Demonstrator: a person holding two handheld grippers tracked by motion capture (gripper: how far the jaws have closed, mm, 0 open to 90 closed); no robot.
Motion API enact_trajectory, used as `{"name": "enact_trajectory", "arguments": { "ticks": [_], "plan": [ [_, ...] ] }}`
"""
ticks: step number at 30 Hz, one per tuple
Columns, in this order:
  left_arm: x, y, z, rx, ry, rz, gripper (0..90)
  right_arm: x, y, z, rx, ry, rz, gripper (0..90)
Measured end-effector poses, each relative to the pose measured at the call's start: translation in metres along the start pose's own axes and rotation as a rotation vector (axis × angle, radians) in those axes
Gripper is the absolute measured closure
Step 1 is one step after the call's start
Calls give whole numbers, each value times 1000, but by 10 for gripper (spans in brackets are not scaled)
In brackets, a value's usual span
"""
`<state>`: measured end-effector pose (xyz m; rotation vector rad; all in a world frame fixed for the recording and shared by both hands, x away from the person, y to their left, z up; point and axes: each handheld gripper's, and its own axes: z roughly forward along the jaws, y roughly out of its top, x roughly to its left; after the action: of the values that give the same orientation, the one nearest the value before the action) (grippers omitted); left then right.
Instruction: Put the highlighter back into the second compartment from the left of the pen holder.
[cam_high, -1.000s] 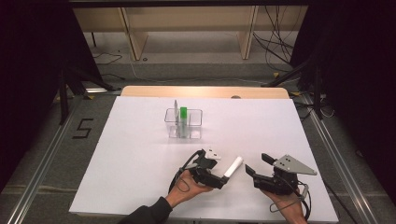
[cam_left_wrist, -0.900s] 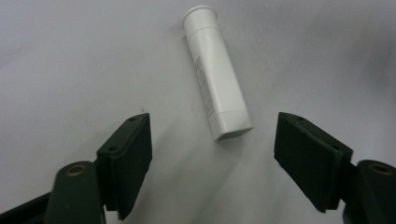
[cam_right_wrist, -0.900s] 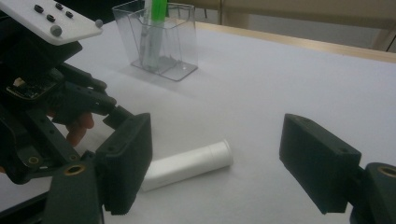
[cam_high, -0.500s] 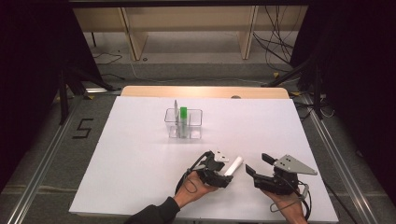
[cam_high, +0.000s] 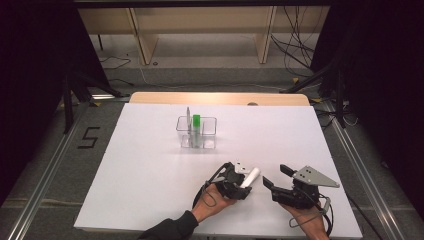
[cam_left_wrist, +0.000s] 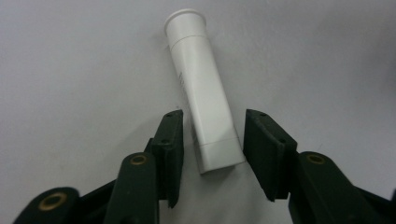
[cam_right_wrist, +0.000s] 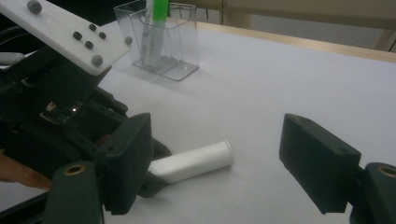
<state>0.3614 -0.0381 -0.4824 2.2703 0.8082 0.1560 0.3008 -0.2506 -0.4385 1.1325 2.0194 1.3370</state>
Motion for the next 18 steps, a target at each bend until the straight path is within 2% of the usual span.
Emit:
{"name": "enact_trajectory", "arguments": {
  "ticks": [3,6,9,18],
  "plan": [
    [0,1,0,4,4,-3,640,0,0,0,0,1,0,267],
    [-2,1,-1,7,15,12,702,0,0,0,0,2,0,267],
    [-3,1,-1,20,10,13,708,0,0,0,0,1,0,267],
    [1,4,-7,3,-18,2,711,-1,0,0,0,0,2,267]
  ]
}}
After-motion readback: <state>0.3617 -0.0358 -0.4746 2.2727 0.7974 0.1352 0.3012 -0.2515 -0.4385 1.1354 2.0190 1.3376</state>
